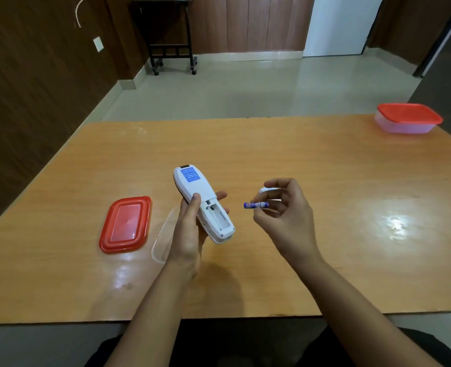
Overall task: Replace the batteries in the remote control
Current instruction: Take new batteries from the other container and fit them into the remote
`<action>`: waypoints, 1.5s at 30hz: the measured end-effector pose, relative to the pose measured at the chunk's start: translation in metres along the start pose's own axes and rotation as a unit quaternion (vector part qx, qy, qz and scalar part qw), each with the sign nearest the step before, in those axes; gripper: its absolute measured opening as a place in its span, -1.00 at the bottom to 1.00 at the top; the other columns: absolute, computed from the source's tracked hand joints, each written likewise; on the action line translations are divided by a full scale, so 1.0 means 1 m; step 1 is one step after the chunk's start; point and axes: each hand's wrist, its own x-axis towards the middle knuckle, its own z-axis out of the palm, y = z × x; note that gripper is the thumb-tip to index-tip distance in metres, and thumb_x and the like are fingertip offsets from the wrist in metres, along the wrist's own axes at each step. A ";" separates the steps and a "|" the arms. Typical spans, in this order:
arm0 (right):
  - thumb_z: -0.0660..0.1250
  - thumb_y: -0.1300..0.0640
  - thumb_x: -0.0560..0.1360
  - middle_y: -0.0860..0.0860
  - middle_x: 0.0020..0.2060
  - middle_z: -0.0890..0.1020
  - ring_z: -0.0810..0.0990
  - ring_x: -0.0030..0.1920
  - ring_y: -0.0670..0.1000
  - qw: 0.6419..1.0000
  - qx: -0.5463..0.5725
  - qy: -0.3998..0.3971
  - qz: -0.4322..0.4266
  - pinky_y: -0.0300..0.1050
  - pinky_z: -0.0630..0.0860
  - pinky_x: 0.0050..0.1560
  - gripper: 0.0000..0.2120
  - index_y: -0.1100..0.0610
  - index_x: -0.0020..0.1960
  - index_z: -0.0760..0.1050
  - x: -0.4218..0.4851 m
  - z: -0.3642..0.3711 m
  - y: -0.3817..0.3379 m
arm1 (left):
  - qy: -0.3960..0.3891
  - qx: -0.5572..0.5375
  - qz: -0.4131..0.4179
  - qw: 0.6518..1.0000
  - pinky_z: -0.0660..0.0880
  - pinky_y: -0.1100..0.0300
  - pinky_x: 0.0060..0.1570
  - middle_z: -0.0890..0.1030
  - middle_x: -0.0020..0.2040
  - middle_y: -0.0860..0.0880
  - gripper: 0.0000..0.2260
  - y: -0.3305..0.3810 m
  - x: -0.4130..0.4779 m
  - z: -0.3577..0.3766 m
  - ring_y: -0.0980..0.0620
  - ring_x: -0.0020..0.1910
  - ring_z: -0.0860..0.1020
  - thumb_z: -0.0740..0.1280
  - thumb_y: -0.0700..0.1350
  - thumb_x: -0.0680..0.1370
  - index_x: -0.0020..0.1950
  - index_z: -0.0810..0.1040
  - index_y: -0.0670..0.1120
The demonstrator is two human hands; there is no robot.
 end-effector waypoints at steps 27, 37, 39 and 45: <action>0.49 0.35 0.35 -0.01 -0.23 0.69 0.68 -0.17 -0.07 0.996 0.035 -0.003 -0.085 -0.23 0.58 -0.08 -0.85 0.19 -0.12 0.60 -0.004 0.014 -0.001 | -0.047 0.035 -0.028 0.998 0.58 0.24 -0.18 0.71 -0.08 0.13 -0.63 -0.003 -0.002 0.003 0.12 -0.14 0.68 0.08 -0.01 0.64 0.46 0.28 0.07; 0.47 0.32 0.30 0.13 -0.11 0.67 0.69 -0.22 0.00 0.732 0.540 -0.024 0.414 -0.27 0.64 -0.22 -0.69 0.29 0.03 0.55 0.009 0.013 -0.002 | -0.032 0.024 -0.009 0.999 0.56 0.14 -0.10 0.67 0.11 -0.06 -0.64 0.003 0.000 -0.008 0.01 -0.09 0.65 0.07 0.02 0.64 0.44 0.31 0.11; 0.55 0.37 0.19 0.14 -0.08 0.67 0.69 -0.23 0.02 0.709 0.565 -0.031 0.420 -0.25 0.64 -0.30 -0.59 0.32 0.02 0.58 0.009 0.012 0.000 | -0.032 0.025 -0.007 0.999 0.57 0.17 -0.12 0.67 0.12 -0.05 -0.64 0.003 0.001 -0.009 0.00 -0.08 0.65 0.06 0.03 0.64 0.44 0.31 0.12; 0.41 0.29 0.41 0.14 -0.17 0.68 0.68 -0.24 -0.03 0.832 0.445 -0.029 0.331 -0.30 0.63 -0.21 -0.83 0.27 -0.01 0.53 0.006 0.013 -0.002 | -0.033 0.027 -0.005 0.999 0.54 0.11 -0.05 0.67 0.13 -0.05 -0.64 0.003 0.001 -0.008 0.01 -0.04 0.64 0.04 0.05 0.64 0.43 0.31 0.14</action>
